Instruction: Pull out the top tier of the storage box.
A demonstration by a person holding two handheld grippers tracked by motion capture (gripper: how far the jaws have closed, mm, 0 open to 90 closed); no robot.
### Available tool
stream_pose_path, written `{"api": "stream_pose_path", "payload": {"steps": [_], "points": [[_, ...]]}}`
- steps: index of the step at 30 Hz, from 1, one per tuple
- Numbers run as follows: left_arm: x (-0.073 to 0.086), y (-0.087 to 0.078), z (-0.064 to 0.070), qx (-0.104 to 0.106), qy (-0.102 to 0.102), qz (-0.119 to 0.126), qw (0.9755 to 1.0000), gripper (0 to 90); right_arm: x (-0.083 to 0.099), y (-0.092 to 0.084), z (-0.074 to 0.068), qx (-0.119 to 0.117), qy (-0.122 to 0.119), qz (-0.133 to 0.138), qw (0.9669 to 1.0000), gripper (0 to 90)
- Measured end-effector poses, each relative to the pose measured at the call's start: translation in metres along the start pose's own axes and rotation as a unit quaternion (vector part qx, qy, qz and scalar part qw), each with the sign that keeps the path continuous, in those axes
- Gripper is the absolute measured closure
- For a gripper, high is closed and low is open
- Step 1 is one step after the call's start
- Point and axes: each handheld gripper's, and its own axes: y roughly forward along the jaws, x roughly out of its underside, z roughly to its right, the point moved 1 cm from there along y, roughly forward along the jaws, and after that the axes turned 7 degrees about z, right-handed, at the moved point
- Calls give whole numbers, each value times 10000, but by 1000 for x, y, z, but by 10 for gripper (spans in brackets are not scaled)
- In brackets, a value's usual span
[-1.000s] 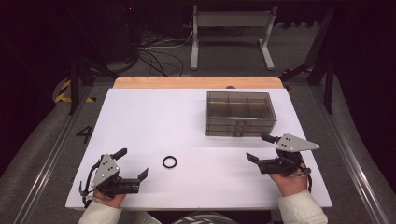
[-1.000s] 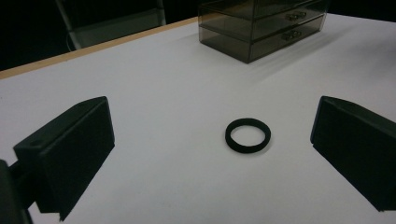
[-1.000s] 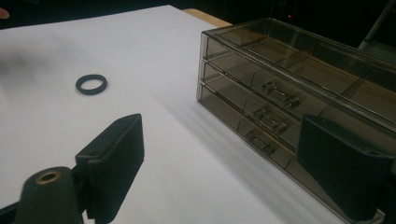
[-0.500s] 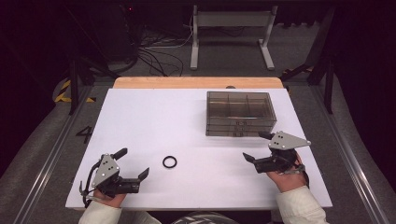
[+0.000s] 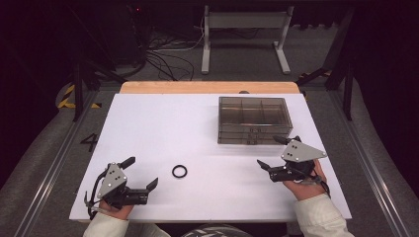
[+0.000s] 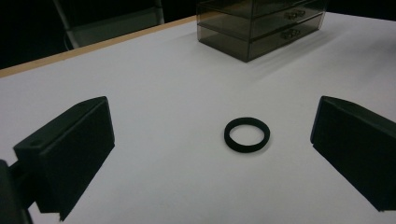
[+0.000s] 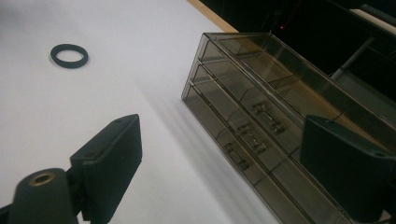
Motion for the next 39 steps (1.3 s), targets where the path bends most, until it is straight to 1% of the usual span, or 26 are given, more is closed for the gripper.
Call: {"api": "stream_pose_path", "payload": {"steps": [2, 4, 6, 9, 11, 15, 16, 17, 19, 21, 24, 27, 29, 32, 39], "points": [[0, 0, 0, -6, -5, 19, 10000, 4, 0, -1, -1, 67, -84, 9, 9999, 161], [0, 0, 0, 1, -14, 17, 10000, 4, -1, -2, -3, 241, -274, -30, 9993, 199], [0, 0, 0, 5, -13, 17, 10000, 4, -1, -3, -5, 400, -486, -59, 9980, 234], [0, 0, 0, 11, -9, 0, 10000, 4, -2, -3, -8, 525, -671, -66, 9963, 252], [0, 0, 0, 22, -19, 11, 10000, 4, -3, -3, -10, 600, -866, -66, 9944, 263], [0, 0, 0, 22, 13, 5, 10000, 4, -4, -2, -14, 871, -1298, -127, 9876, 287], [0, 0, 0, 22, 13, 5, 10000, 4, -4, -2, -14, 871, -1298, -127, 9876, 287], [0, 0, 0, 19, 10, 12, 10000, 4, -4, -1, -15, 1001, -1516, -158, 9832, 295], [0, 0, 0, 20, 11, 9, 10000, 4, -4, 0, -16, 1060, -1585, -190, 9815, 300], [0, 0, 0, 23, 8, 10, 10000, 4, -4, 0, -16, 1126, -1707, -243, 9786, 310], [0, 0, 0, 19, 15, 8, 10000, 4, -3, 1, -17, 1264, -1915, -296, 9729, 323], [0, 0, 0, 24, -4, 12, 10000, 4, -3, 2, -18, 1360, -2046, -356, 9687, 339], [0, 0, 0, 26, 0, 9, 10000, 4, -3, 3, -19, 1422, -2169, -397, 9650, 352], [0, 0, 0, 26, -5, 9, 10000, 4, -2, 4, -21, 1517, -2298, -435, 9604, 370], [0, 0, -1, 31, -12, 1, 10000, 4, 0, 6, -22, 1612, -2492, -510, 9536, 393]]}}
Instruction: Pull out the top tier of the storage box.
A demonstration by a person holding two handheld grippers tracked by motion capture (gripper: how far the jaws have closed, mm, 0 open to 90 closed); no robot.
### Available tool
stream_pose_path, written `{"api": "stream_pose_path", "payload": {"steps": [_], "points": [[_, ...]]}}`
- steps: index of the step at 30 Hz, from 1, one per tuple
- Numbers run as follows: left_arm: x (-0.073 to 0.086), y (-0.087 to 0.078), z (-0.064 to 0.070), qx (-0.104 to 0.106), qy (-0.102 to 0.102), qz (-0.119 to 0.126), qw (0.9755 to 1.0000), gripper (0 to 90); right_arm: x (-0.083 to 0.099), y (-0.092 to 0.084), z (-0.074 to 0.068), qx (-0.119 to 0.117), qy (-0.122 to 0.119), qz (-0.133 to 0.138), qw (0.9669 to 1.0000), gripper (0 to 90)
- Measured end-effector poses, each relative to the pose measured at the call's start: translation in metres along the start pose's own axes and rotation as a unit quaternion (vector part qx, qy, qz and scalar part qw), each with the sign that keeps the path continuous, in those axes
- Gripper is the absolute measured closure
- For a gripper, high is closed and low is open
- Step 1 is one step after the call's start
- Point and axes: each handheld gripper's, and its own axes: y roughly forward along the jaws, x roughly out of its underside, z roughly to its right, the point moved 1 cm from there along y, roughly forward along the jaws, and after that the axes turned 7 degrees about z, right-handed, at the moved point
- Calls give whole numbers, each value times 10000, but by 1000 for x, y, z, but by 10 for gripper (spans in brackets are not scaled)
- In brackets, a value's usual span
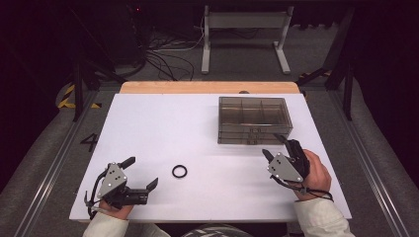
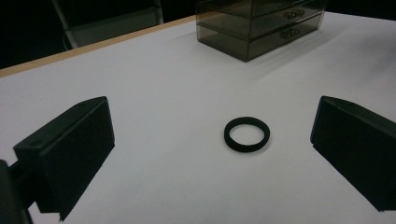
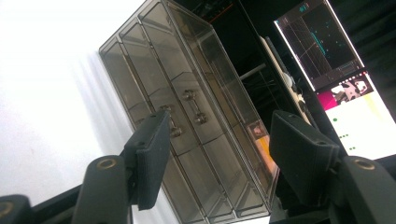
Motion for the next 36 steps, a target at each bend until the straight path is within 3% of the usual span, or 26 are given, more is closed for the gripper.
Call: {"api": "stream_pose_path", "payload": {"steps": [15, 23, 24, 27, 32, 33, 36], "points": [[0, 1, 0, -32, -29, 5, 10000, 4, 0, 7, -3, 32, -356, -122, 9993, 451], [0, 1, 0, -20, -20, 6, 10000, 4, -2, 15, -5, 241, -920, -448, 9945, 485], [0, 1, 0, -25, -18, 2, 10000, 4, -2, 15, -5, 156, -987, -488, 9938, 486], [0, 1, 1, -28, -28, 4, 10000, 4, -2, 18, -6, 209, -1097, -555, 9922, 496], [0, 1, 1, -28, -28, 1, 10000, 4, -1, 20, -7, 491, -1264, -676, 9885, 506], [0, 1, 1, -20, -26, 3, 10000, 4, -1, 21, -8, 493, -1224, -644, 9892, 506], [0, 0, 0, -17, -3, 4, 10000, 4, -1, 22, -10, 475, -1396, -664, 9868, 512]]}}
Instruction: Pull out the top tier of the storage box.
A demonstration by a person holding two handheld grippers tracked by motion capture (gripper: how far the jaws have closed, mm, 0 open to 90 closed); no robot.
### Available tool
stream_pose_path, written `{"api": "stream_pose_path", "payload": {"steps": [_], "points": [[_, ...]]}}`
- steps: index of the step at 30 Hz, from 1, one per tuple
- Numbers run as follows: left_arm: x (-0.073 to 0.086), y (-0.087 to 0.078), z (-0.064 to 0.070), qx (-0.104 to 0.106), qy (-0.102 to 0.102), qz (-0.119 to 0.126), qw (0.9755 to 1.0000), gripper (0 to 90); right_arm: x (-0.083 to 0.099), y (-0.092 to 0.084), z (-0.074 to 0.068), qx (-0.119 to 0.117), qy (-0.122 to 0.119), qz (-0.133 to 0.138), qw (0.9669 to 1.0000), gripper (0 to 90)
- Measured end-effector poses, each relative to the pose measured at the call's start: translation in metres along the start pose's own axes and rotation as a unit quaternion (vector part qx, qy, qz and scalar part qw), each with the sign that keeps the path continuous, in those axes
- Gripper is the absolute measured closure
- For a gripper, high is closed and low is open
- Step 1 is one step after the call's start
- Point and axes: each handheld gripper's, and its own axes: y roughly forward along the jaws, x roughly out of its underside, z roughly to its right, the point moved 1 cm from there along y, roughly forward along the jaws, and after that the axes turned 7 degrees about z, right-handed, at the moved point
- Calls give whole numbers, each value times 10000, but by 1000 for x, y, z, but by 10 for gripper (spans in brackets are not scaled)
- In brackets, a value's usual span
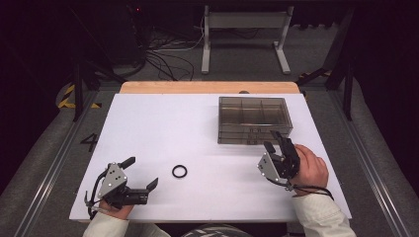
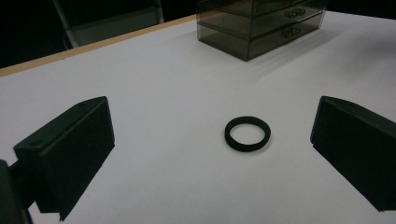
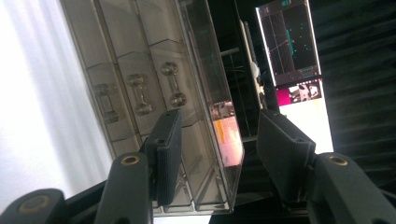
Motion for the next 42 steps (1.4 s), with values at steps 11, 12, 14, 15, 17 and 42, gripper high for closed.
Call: {"api": "stream_pose_path", "payload": {"steps": [11, 12, 14, 15, 17, 42], "points": [[0, 0, 1, -1, -12, -20, 10000, 4, 0, 8, -8, 76, -522, -179, 9984, 557], [0, 0, 1, 1, -17, -17, 10000, 4, 0, 8, -8, 63, -546, -191, 9983, 559], [0, 0, 1, -3, -19, -6, 10000, 4, 0, 9, -9, 91, -542, -193, 9983, 562], [0, 1, 0, -4, -5, -9, 10000, 4, -1, 11, -10, 87, -603, -210, 9979, 572], [0, 1, 0, -1, 2, -12, 10000, 4, -2, 14, -11, 109, -689, -230, 9973, 577], [3, -7, 3, -113, 86, -88, 9999, 4, -2, 39, -26, 82, -1172, -339, 9925, 646]]}}
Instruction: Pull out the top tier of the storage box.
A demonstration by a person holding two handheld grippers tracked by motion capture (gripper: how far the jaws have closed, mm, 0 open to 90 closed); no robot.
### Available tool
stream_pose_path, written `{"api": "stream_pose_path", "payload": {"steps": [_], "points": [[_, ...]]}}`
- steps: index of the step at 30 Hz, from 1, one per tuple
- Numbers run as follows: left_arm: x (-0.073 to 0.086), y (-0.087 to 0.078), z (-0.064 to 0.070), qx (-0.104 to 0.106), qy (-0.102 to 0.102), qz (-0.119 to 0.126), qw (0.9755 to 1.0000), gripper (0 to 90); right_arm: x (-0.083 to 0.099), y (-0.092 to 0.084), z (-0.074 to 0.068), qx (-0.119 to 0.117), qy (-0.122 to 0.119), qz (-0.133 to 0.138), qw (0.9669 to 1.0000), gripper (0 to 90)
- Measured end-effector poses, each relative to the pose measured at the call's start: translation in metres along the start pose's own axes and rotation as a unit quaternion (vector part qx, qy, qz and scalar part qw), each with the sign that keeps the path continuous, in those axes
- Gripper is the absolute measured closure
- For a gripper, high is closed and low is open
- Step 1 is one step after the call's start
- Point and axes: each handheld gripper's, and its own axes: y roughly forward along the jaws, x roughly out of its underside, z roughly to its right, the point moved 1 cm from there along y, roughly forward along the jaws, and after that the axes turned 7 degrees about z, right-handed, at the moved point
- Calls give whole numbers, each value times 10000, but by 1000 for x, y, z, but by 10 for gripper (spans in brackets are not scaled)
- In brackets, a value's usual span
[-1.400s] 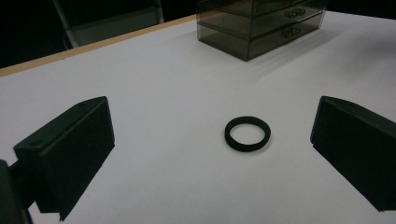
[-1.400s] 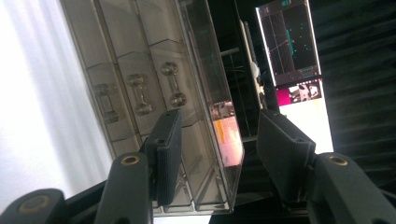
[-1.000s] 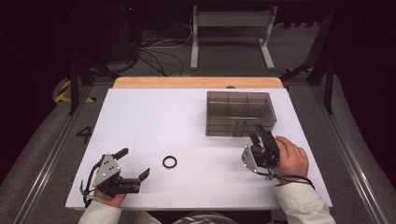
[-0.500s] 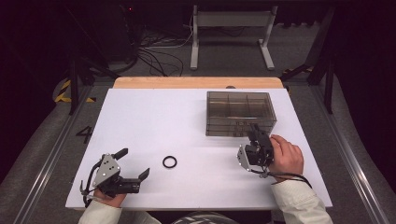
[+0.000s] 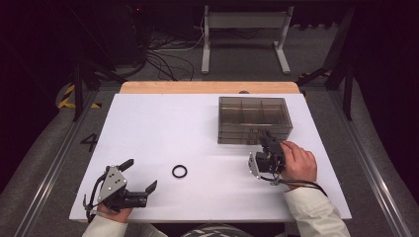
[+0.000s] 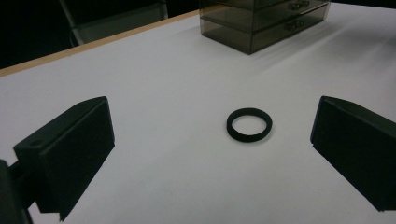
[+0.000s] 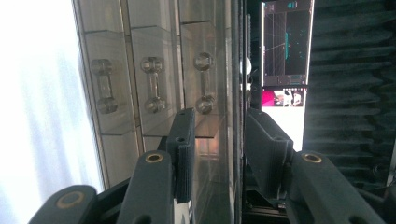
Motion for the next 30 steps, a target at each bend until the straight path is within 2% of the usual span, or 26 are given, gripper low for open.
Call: {"api": "stream_pose_path", "payload": {"steps": [7, 10, 30], "points": [[2, -5, -1, -73, -58, 13, 10000, 4, -1, 7, -4, -10, -4, -46, 10000, 679], [2, -6, -1, -88, -77, 11, 9999, 4, -2, 10, -5, 28, -89, -14, 10000, 691], [2, -6, -2, -86, -71, 5, 9999, 4, -4, 19, -8, 52, -167, -63, 9998, 774]]}}
